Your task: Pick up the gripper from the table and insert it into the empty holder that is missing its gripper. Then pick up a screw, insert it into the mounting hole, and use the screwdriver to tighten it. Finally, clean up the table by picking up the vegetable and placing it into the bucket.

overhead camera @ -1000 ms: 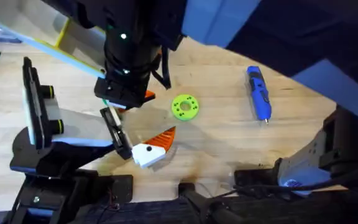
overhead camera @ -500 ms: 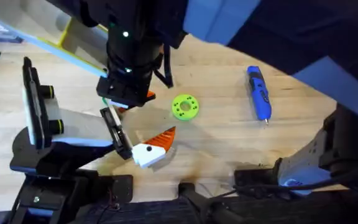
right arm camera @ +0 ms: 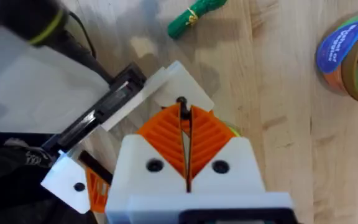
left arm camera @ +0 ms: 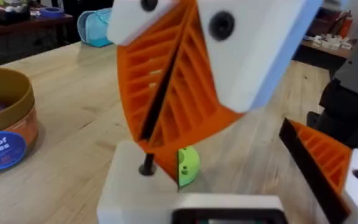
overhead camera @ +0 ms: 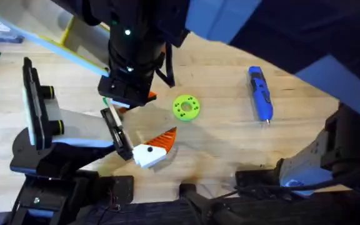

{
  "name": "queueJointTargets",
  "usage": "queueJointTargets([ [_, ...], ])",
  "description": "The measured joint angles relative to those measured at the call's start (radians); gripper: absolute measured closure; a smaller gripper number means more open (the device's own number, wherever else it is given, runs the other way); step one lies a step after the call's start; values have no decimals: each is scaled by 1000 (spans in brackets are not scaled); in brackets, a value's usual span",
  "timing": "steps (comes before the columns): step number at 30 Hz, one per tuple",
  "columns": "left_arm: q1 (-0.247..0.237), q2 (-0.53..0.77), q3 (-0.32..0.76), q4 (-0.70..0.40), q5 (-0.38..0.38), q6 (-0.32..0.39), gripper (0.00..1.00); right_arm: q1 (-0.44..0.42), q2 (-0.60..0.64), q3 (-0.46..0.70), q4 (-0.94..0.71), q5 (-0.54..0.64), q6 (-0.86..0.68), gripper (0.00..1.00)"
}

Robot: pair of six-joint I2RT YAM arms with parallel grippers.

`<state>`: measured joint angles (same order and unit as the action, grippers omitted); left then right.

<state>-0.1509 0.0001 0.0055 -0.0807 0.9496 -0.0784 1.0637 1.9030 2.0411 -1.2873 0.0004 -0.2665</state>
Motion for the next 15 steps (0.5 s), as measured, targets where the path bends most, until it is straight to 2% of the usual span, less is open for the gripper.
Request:
queueJointTargets([
  [15, 0, 0, 0, 0, 0, 0, 12, -1, 0, 0, -6, -25, 0, 993],
])
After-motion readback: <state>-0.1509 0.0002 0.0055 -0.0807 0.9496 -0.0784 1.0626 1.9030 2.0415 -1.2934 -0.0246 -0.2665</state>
